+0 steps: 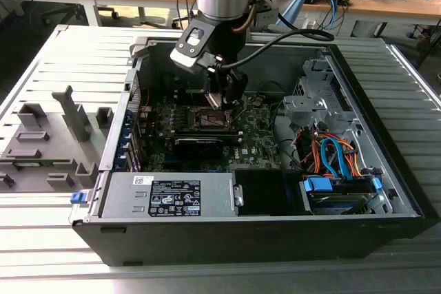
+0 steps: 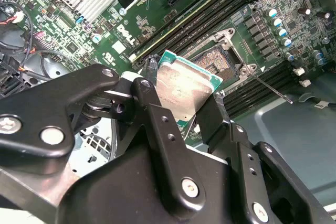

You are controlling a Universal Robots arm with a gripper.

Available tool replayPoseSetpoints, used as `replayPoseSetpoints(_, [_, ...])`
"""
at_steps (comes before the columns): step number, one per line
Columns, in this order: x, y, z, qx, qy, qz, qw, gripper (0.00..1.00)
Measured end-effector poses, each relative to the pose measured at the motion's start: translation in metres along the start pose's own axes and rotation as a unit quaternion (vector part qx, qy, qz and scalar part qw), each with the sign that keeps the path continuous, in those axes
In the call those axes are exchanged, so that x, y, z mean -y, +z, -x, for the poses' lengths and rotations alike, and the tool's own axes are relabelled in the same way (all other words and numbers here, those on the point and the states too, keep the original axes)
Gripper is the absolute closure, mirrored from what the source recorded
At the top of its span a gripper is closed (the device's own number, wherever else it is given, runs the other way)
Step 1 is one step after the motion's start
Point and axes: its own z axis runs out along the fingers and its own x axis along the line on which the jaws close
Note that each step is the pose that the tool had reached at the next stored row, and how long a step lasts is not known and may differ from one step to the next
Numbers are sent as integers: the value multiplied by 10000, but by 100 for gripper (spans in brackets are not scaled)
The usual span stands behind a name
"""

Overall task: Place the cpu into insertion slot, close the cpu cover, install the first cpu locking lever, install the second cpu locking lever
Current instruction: 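Place the cpu into insertion slot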

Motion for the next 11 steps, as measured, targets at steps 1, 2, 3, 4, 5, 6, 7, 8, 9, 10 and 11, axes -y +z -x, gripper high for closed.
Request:
replayPoseSetpoints(1, [0,0,0,2,9,-1,10000,46])
replayPoseSetpoints(2, [0,0,0,3,15,-1,10000,46])
replayPoseSetpoints(3, [0,0,0,4,24,-2,10000,46])
replayPoseSetpoints(4, [0,0,0,5,29,-3,10000,46])
replayPoseSetpoints(5, [0,0,0,8,41,-4,10000,46])
replayPoseSetpoints(6, [0,0,0,10,49,-5,10000,46])
replayPoseSetpoints(7, [0,0,0,12,55,-5,10000,46])
replayPoseSetpoints(8, [0,0,0,14,65,-7,10000,46])
replayPoseSetpoints(9, [0,0,0,18,77,-8,10000,46])
replayPoseSetpoints(10, [0,0,0,21,89,-10,10000,46])
replayPoseSetpoints(11, [0,0,0,24,100,-11,9999,46])
